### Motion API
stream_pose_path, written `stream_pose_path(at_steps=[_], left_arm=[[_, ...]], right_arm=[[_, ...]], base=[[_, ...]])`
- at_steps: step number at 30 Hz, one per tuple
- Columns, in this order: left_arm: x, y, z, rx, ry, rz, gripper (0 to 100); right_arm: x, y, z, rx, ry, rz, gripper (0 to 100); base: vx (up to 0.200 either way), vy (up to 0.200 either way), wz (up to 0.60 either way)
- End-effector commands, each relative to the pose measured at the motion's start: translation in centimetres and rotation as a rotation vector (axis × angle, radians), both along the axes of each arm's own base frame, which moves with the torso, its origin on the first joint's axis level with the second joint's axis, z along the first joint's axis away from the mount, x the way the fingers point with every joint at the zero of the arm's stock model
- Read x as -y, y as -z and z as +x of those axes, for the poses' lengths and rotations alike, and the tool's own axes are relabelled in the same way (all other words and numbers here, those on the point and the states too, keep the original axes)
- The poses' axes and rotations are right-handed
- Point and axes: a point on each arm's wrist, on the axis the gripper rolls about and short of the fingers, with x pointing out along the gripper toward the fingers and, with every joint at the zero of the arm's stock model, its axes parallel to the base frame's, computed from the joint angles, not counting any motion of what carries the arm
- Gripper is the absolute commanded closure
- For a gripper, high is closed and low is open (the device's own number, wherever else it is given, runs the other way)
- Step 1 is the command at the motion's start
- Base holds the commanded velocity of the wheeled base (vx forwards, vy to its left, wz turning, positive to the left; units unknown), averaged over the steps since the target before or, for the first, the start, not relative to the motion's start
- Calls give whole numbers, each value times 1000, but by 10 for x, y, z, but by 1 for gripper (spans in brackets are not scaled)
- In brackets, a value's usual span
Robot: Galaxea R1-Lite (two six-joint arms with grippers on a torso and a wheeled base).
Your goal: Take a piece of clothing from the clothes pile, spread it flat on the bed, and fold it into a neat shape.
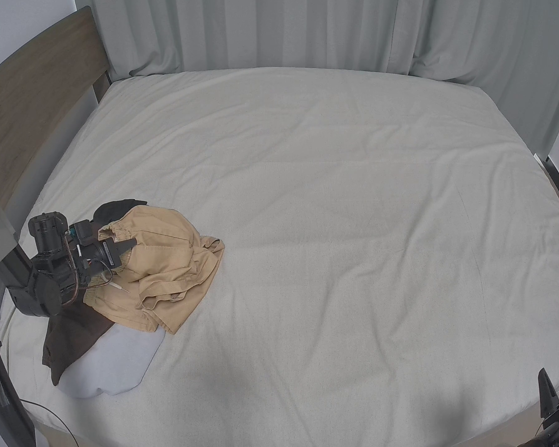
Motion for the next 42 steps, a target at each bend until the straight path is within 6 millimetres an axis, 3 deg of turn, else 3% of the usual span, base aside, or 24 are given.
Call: stream_pose_path(at_steps=[1,7,21,34,42], left_arm=[[0,-2,-1,9,1,0,100],[5,-3,-8,22,12,1,100],[32,-31,-38,113,84,6,100],[48,-47,-52,124,115,-45,100],[62,-59,-74,137,159,-59,100]], right_arm=[[0,5,1,-12,1,0,0],[0,5,1,-13,1,0,0],[0,5,1,-13,1,0,0],[0,5,1,-15,1,0,0],[0,5,1,-13,1,0,0]], base=[[0,0,0],[0,0,0],[0,0,0],[0,0,0],[0,0,0]])
